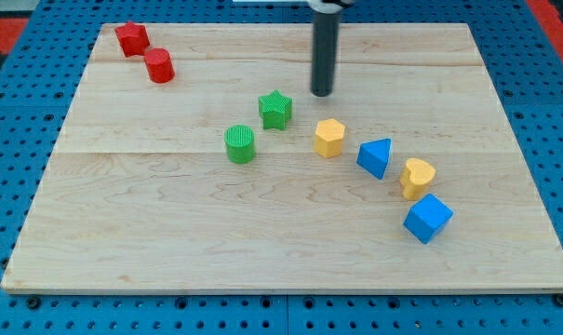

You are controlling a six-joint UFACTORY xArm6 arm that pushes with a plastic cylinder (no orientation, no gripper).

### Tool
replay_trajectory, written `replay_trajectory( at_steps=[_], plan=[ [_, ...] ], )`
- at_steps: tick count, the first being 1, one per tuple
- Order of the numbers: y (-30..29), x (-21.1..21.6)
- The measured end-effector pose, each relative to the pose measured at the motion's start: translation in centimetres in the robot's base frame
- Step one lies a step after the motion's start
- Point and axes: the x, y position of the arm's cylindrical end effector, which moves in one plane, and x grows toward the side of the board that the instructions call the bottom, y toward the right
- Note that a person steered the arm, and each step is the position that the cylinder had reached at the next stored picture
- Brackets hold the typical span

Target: Push the blue cube to the bottom right corner of the board

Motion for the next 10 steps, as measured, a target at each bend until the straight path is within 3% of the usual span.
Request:
replay_trajectory(
  at_steps=[2,4,5,7,9,10],
  plan=[
    [7.7,3.4],
    [8.9,11.2],
    [6.4,12.2],
    [9.4,11.4],
    [5.0,10.4],
    [8.8,11.0]
  ],
)
